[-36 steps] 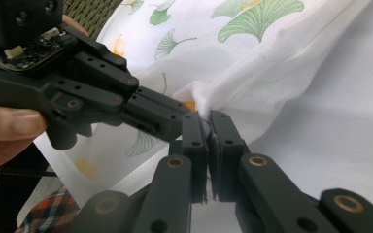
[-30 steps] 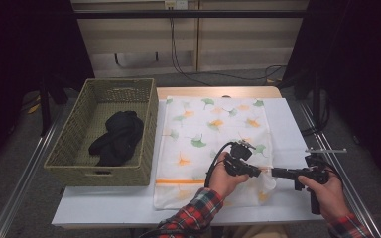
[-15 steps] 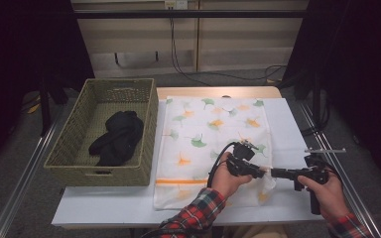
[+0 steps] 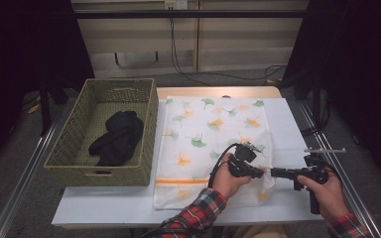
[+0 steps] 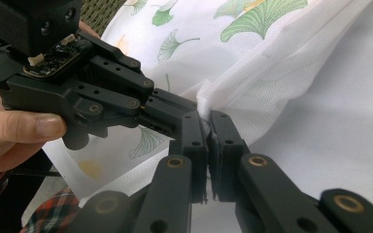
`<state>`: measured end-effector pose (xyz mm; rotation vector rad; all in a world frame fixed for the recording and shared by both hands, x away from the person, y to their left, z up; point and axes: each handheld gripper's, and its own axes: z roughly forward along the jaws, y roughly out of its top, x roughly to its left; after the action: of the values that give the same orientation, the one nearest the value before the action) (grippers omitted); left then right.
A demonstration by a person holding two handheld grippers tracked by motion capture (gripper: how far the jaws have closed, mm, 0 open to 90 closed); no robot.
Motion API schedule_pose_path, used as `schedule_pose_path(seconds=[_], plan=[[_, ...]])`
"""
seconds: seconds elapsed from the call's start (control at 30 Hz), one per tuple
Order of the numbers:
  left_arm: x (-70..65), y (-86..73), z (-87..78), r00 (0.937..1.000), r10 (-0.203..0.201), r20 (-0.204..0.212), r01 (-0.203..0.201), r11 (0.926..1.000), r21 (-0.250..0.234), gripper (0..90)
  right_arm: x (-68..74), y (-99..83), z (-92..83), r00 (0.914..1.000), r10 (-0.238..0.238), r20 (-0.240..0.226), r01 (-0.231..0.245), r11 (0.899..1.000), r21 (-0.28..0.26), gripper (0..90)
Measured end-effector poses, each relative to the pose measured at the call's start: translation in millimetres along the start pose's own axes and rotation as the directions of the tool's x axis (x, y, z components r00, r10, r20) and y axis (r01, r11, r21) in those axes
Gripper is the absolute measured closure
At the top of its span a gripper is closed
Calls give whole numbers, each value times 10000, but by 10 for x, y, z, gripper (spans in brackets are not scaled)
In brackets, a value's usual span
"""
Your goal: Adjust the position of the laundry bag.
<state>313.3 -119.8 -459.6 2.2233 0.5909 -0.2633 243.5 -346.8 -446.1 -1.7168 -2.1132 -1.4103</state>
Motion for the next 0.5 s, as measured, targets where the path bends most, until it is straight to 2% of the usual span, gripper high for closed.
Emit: schedule_pose_path(seconds=[0.07,0.13,0.2,0.27,0.3,0.33,0.4,0.43,0.5], plan=[[1,-11,15,9998,-109,176,112,9998,-149,891,3,2,2,10000,-54,27,54,10000,31,864],[-6,-7,11,9999,-18,102,17,9999,125,896,10,3,8,10000,-78,48,78,10000,33,864],[-19,-13,25,9999,-79,128,78,9999,117,899,24,11,6,9995,-179,251,177,9998,91,864],[-25,-20,34,10000,-62,-32,62,10000,68,896,48,23,-2,9980,-425,465,419,9990,139,864],[-21,-20,22,9999,-53,-109,54,9999,160,886,64,30,-11,9972,-518,542,510,9986,148,864],[-17,-25,8,9996,-210,-169,212,9997,82,872,72,37,-18,9968,-588,549,580,9982,152,864],[11,-22,-31,9996,-62,-280,66,9999,147,834,73,42,-33,9971,-534,537,529,9986,95,864],[10,-20,-49,9987,-293,-422,293,9996,0,803,65,43,-38,9972,-557,497,553,9984,92,864],[28,-11,-75,9989,-271,-392,271,9996,-7,763,59,41,-42,9978,-510,420,508,9987,39,864]])
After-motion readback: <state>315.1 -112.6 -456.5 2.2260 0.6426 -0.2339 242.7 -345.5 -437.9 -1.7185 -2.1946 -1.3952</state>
